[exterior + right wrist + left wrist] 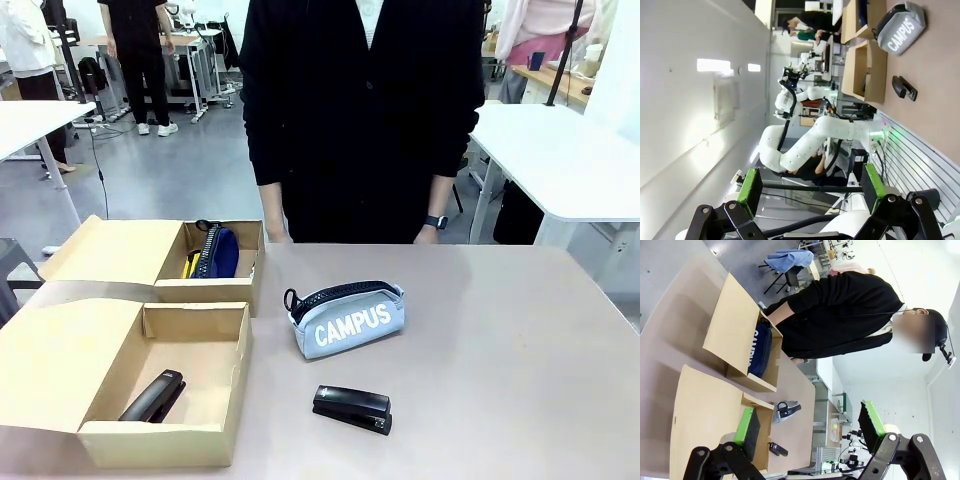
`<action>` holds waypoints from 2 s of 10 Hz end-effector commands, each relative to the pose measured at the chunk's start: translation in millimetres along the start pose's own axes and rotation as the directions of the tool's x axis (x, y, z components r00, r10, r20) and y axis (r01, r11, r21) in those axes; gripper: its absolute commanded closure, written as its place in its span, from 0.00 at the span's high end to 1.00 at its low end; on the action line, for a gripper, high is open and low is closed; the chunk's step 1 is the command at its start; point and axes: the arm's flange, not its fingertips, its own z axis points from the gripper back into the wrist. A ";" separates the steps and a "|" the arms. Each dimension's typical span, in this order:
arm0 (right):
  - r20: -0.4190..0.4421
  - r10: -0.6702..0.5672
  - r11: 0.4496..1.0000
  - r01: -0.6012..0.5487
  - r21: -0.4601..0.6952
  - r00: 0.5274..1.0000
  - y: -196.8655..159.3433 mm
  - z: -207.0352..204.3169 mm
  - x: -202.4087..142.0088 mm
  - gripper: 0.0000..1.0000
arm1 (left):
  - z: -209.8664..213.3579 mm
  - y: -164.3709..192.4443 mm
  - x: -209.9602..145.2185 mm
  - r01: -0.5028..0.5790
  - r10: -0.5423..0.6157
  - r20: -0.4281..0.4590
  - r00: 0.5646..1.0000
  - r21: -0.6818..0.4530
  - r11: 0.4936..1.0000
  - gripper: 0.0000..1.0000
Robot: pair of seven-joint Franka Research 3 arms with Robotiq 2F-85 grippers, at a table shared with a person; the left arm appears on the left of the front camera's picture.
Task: Place items inside the box.
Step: Pick up a Pencil pouch or Stapler and place it inside the Mailer Box closest to the robot.
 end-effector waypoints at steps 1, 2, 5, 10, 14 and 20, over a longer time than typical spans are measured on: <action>0.013 -0.023 1.000 0.023 0.018 1.000 9.2 0.4 -1.4 1.00 | -0.2 -0.9 -0.8 0.014 -0.014 0.005 1.000 -0.019 1.000 1.00; 0.013 -0.023 1.000 0.023 0.018 1.000 9.2 0.4 -1.4 1.00 | -0.2 -0.9 -0.8 0.014 -0.014 0.005 1.000 -0.019 1.000 1.00; 0.013 -0.023 1.000 0.023 0.018 1.000 9.2 0.4 -1.4 1.00 | -0.2 -0.9 -0.8 0.014 -0.014 0.005 1.000 -0.019 1.000 1.00; -0.168 0.021 0.991 -0.044 -0.130 0.986 -2.0 -12.8 1.9 1.00 | -0.2 -0.9 -0.8 0.014 -0.014 0.005 1.000 -0.019 1.000 1.00; -0.573 -0.017 0.729 -0.382 -0.568 0.819 -7.7 -181.3 125.9 1.00 | -0.2 -0.9 -0.8 0.014 -0.014 0.005 1.000 -0.019 1.000 1.00; -0.389 0.459 0.747 -0.584 -0.317 0.799 15.8 -35.4 42.4 1.00 | -0.2 -0.9 -0.8 0.014 -0.014 0.005 1.000 -0.019 1.000 1.00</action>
